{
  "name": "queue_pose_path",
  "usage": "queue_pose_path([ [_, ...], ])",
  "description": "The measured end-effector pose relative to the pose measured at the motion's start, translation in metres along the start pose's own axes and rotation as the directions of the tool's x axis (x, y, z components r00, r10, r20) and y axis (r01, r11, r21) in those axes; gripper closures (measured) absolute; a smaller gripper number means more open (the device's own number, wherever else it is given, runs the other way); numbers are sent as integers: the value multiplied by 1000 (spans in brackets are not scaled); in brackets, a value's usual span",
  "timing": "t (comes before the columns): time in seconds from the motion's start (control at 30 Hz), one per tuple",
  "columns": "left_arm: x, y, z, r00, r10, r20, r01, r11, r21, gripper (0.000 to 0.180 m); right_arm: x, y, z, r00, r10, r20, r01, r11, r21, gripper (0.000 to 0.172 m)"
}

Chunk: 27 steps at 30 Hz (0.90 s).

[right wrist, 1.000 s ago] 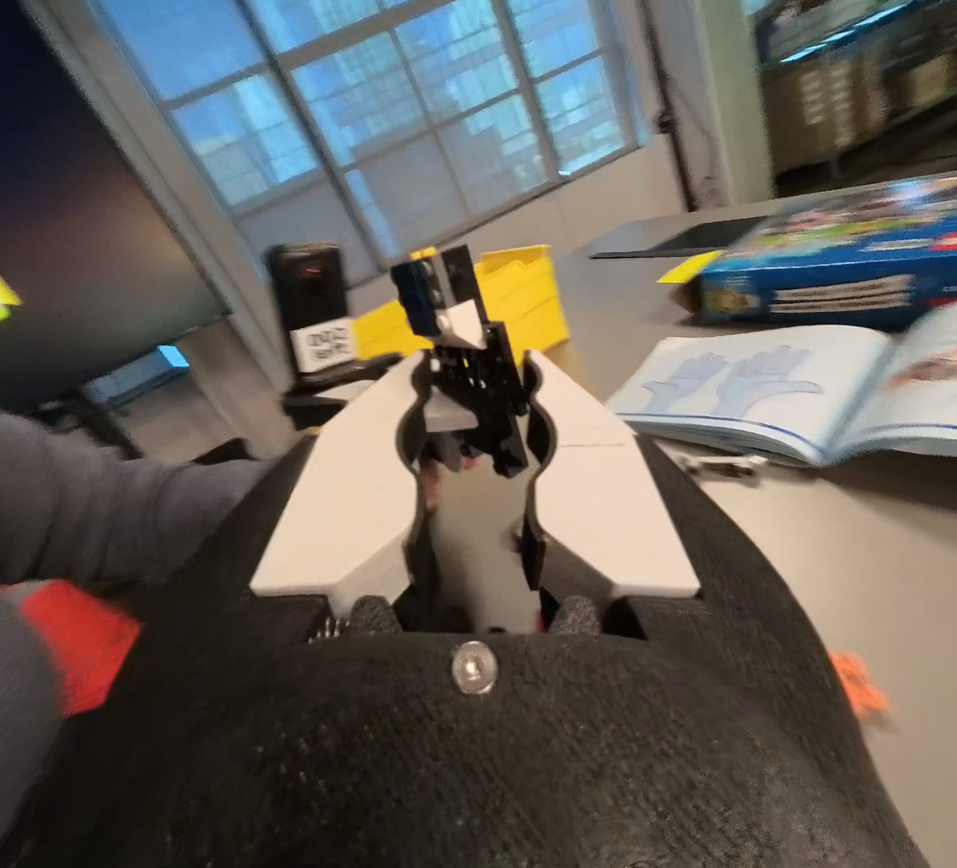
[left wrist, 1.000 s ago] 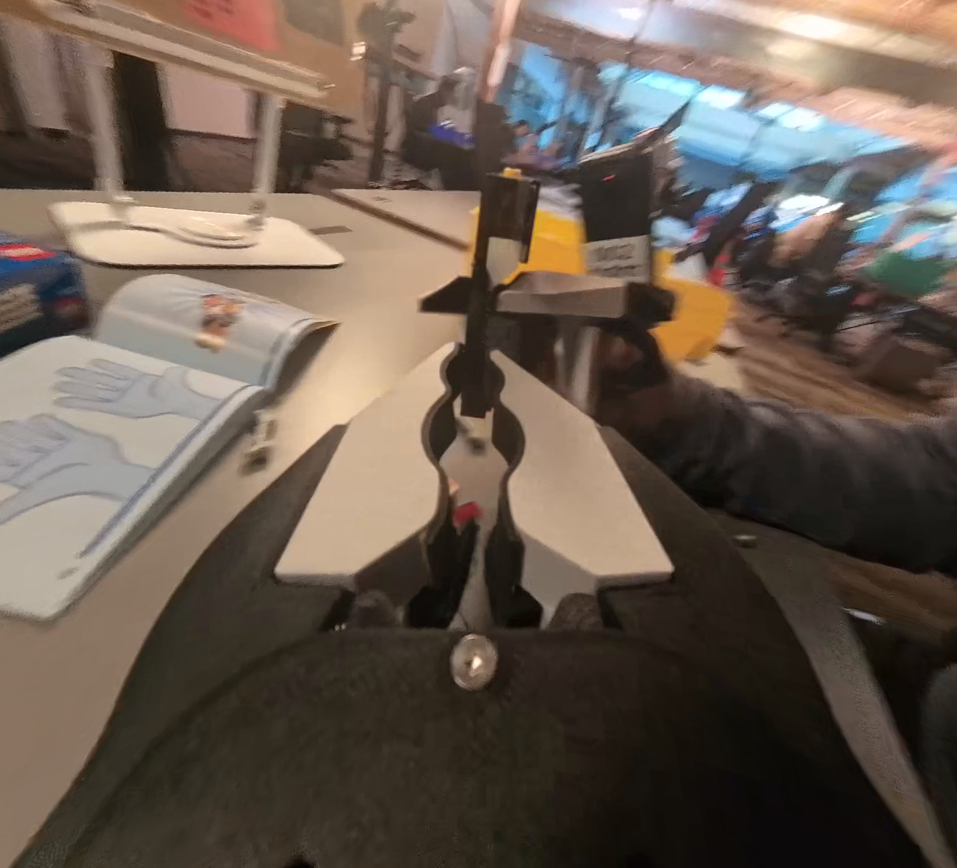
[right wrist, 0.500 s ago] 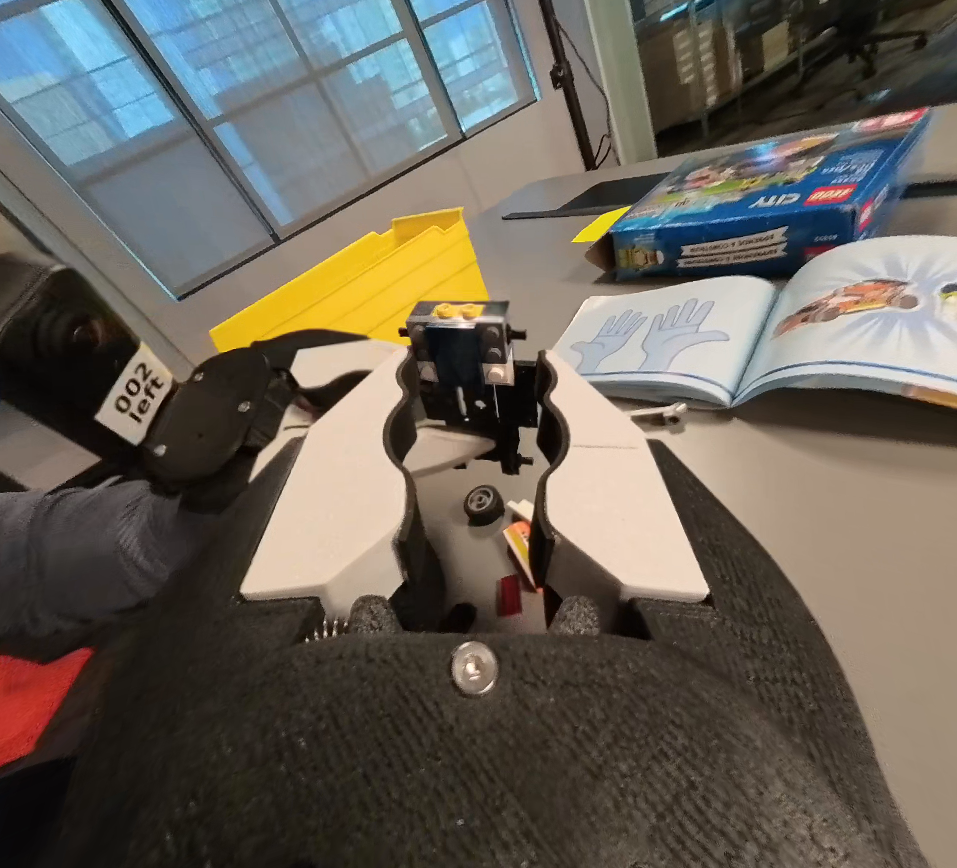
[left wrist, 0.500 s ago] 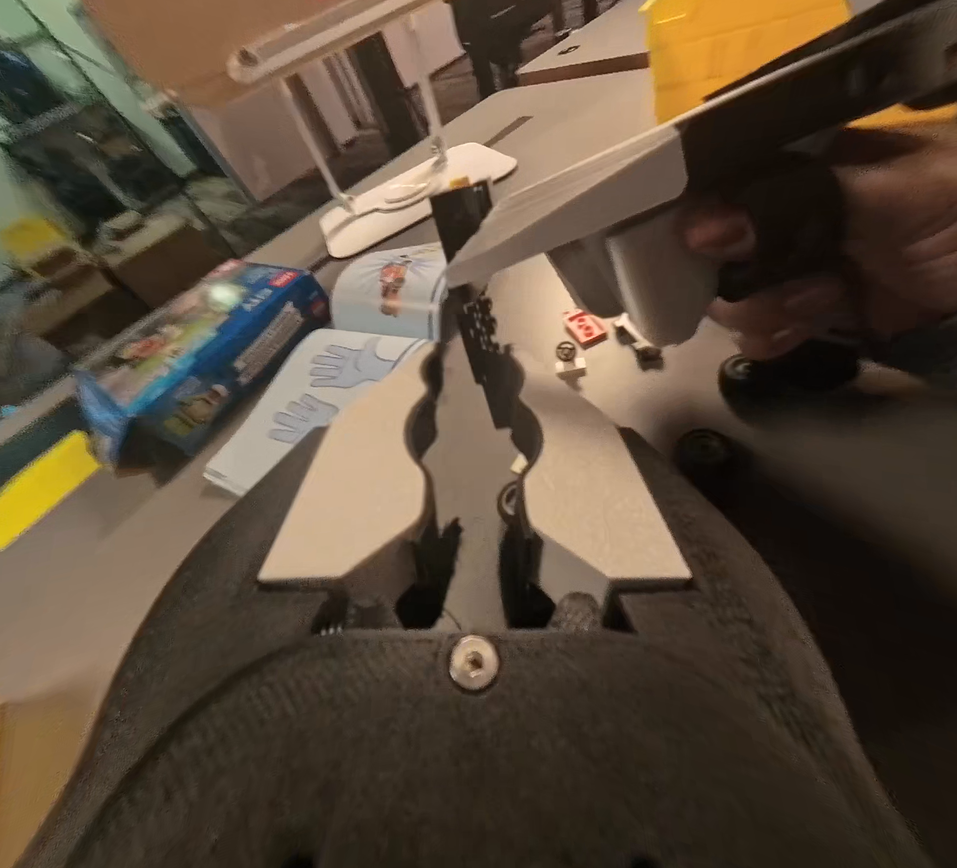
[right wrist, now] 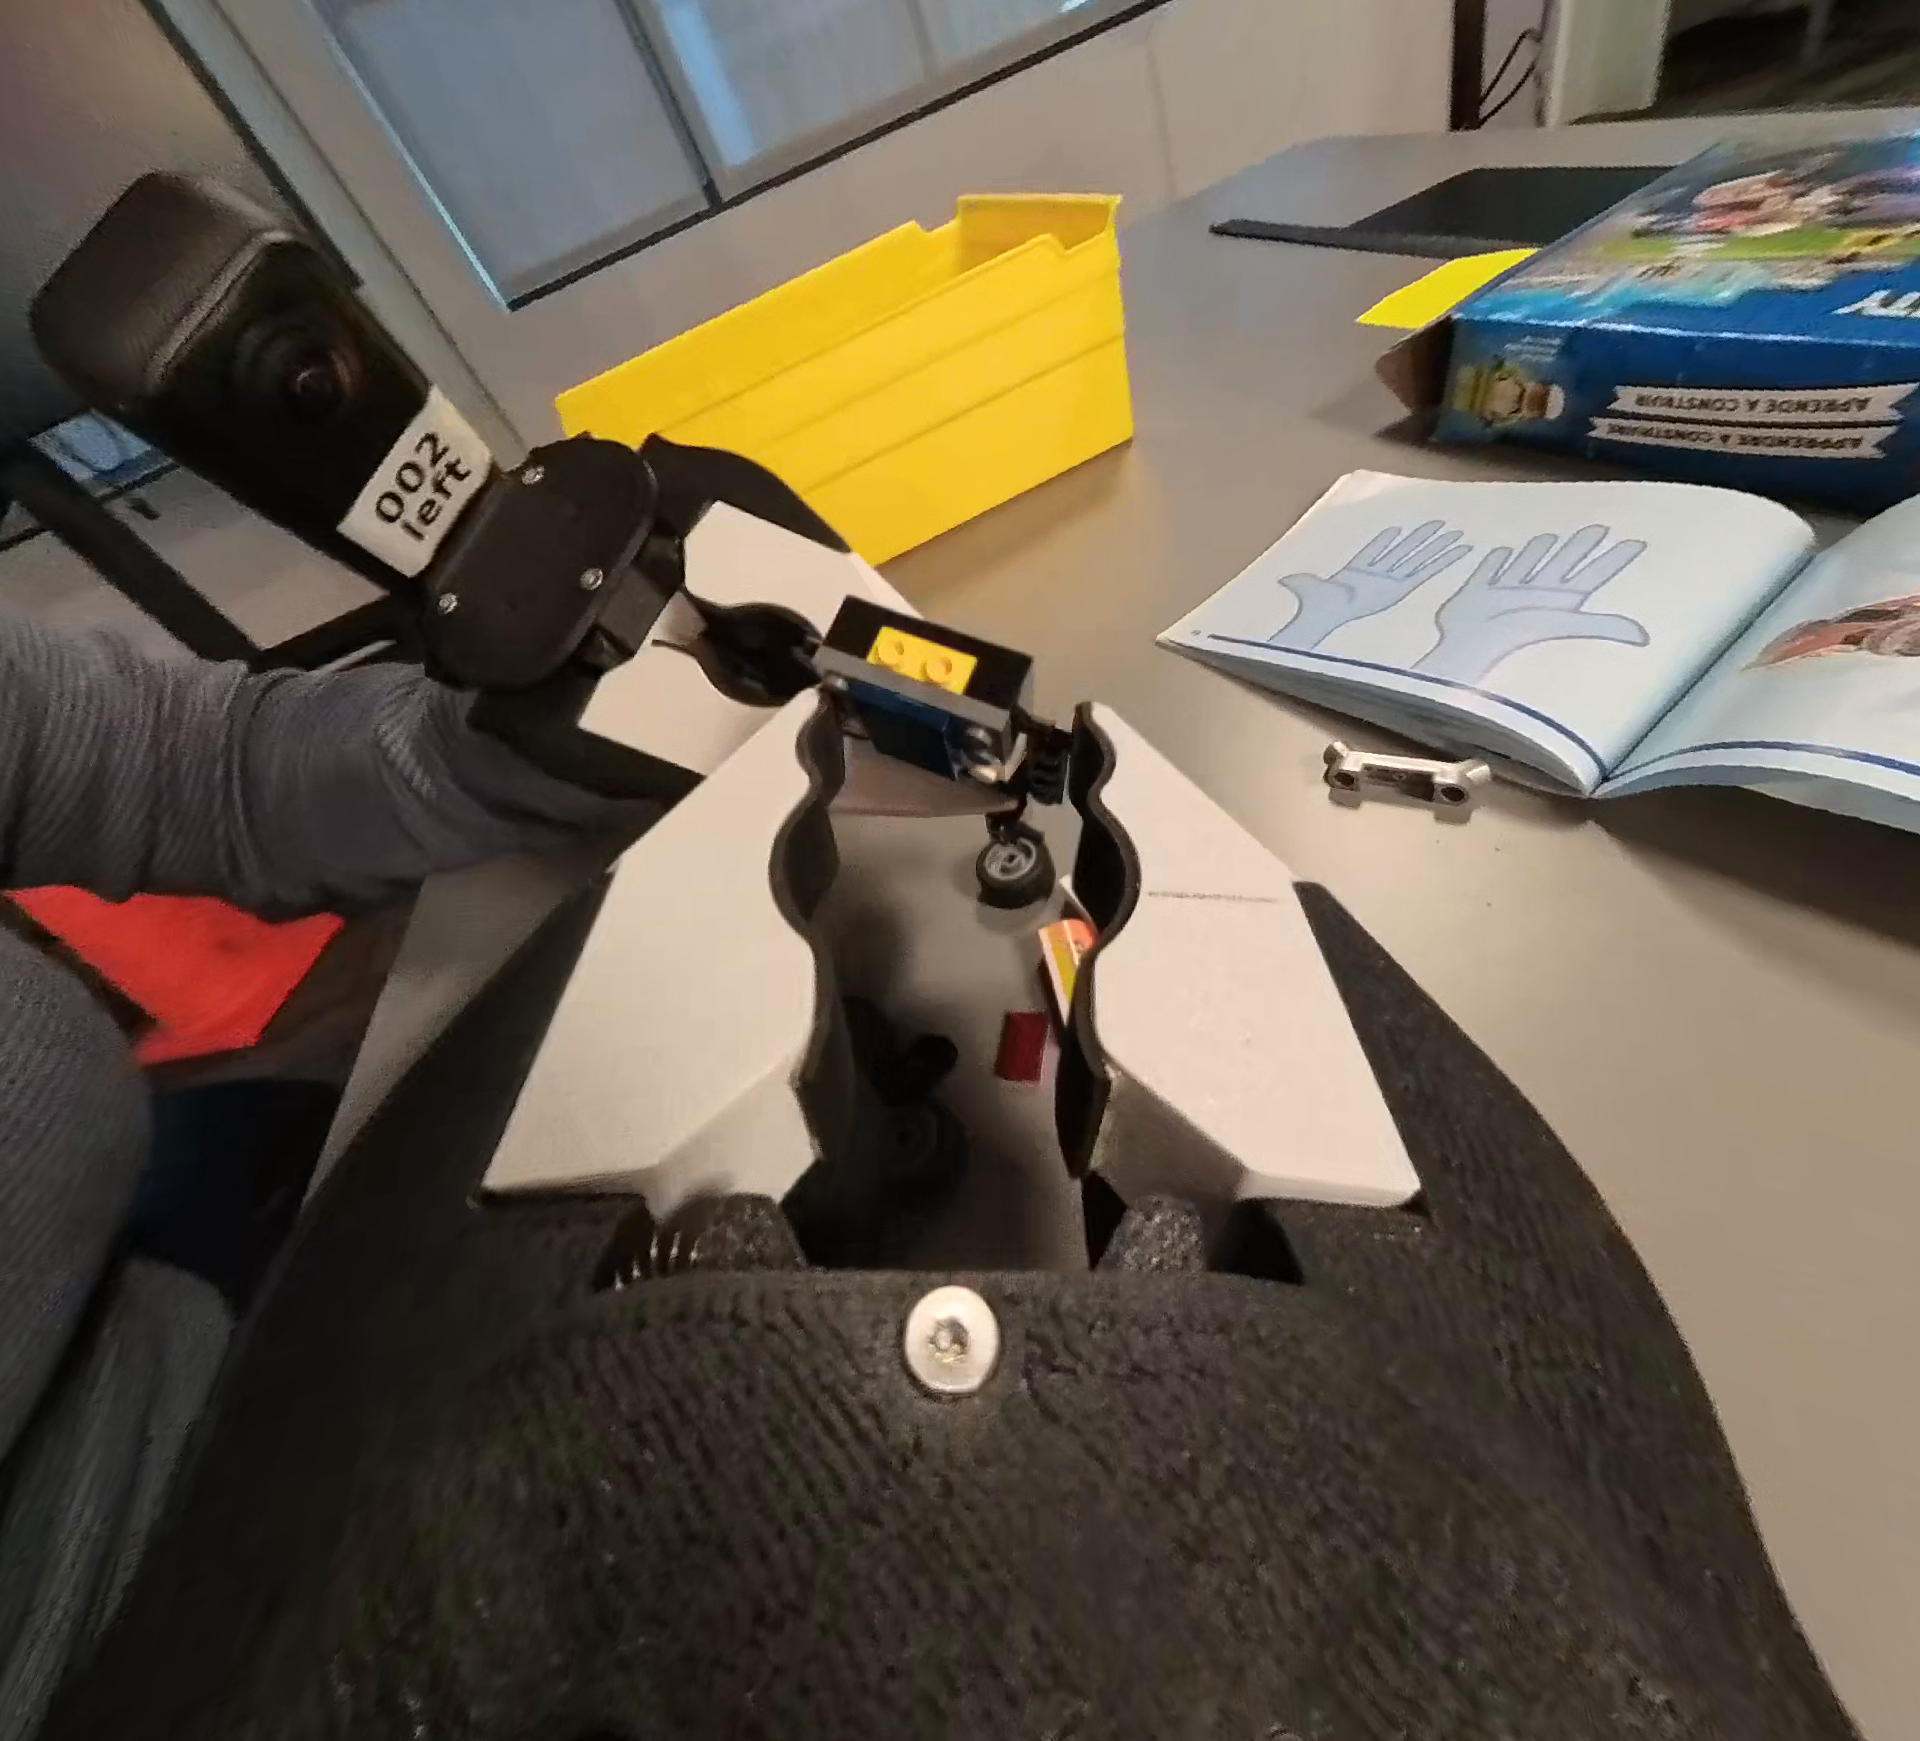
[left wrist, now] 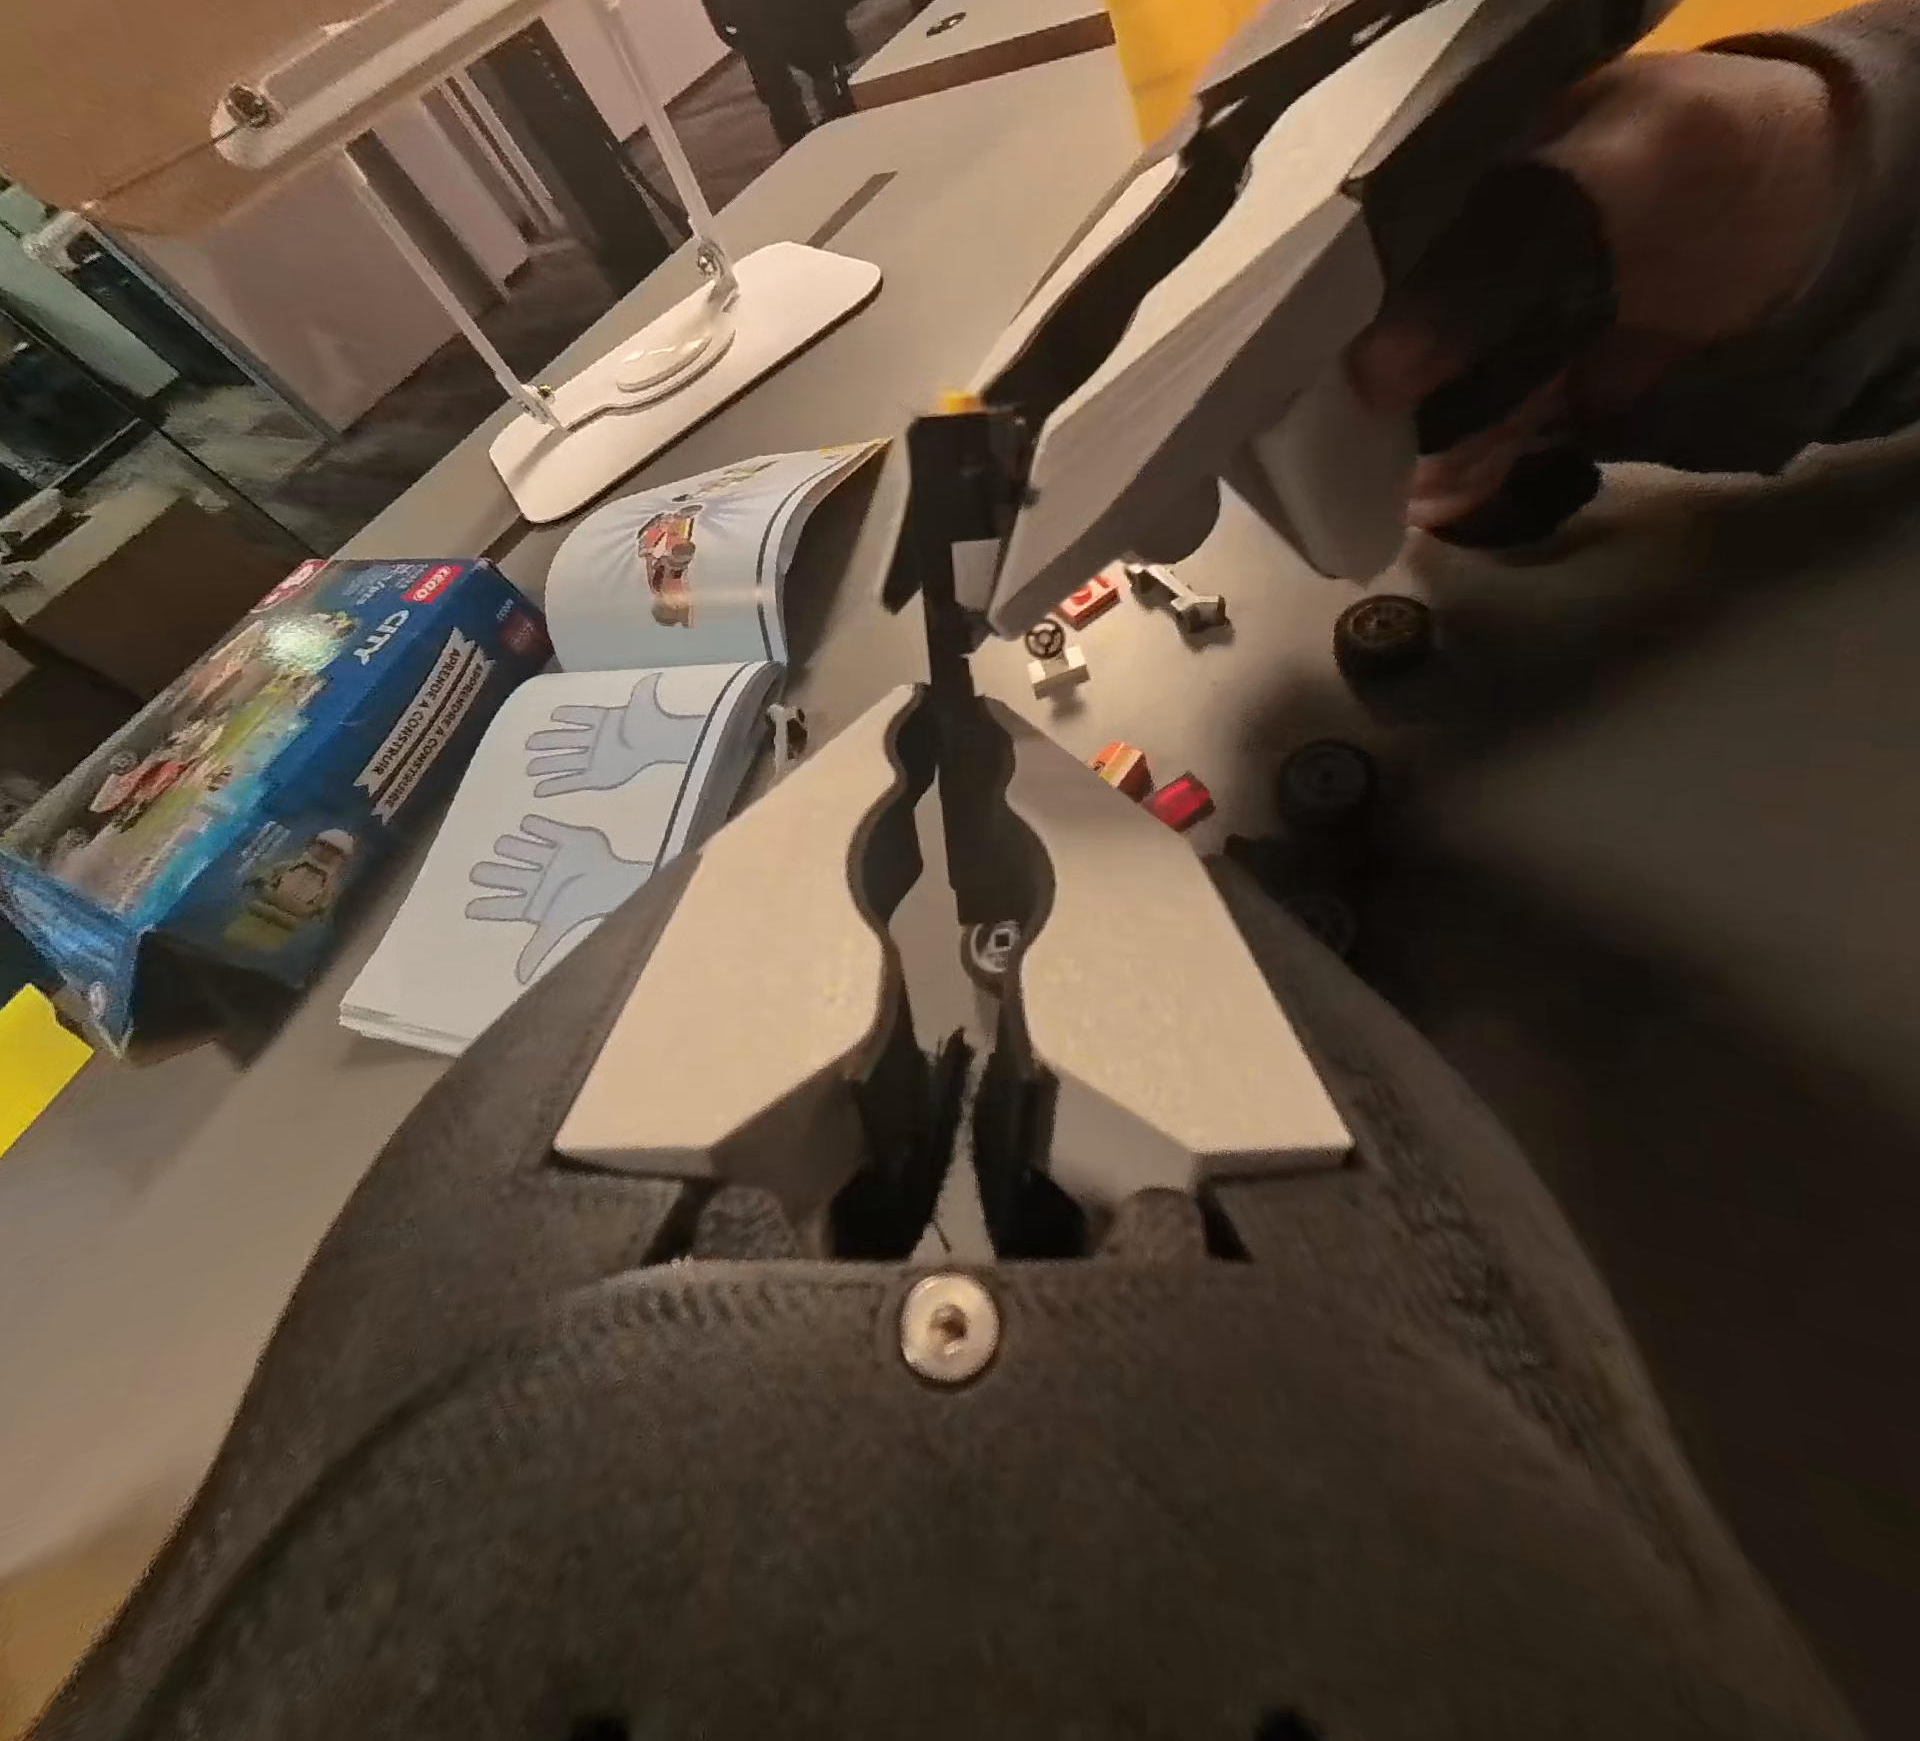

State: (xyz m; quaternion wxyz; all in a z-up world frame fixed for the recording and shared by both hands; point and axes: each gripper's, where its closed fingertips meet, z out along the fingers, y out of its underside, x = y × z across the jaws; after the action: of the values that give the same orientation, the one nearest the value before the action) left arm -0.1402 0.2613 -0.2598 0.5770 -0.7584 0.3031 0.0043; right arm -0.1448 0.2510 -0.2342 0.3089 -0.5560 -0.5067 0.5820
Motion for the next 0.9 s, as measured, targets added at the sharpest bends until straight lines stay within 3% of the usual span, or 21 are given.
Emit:
queue_pose_path([
  [0.1,3,-1,-1,999,-27,-47,27,1000,15,176,-1,6,-4,998,19,55,-17,999,-34,129],
  [0.27,3,3,2,998,64,12,-64,998,-17,176,2,8,-3,999,20,34,-18,998,-53,129],
  [0.43,-14,-2,3,991,-49,127,51,999,-9,176,11,-15,9,979,199,-54,-188,968,165,124],
  [0.67,-28,-1,2,971,-77,227,83,996,-16,177,17,-23,14,949,233,-214,-163,940,301,125],
  [0.9,-29,-7,0,966,-126,226,121,992,33,177,17,-29,11,952,278,-127,-219,911,350,126],
])
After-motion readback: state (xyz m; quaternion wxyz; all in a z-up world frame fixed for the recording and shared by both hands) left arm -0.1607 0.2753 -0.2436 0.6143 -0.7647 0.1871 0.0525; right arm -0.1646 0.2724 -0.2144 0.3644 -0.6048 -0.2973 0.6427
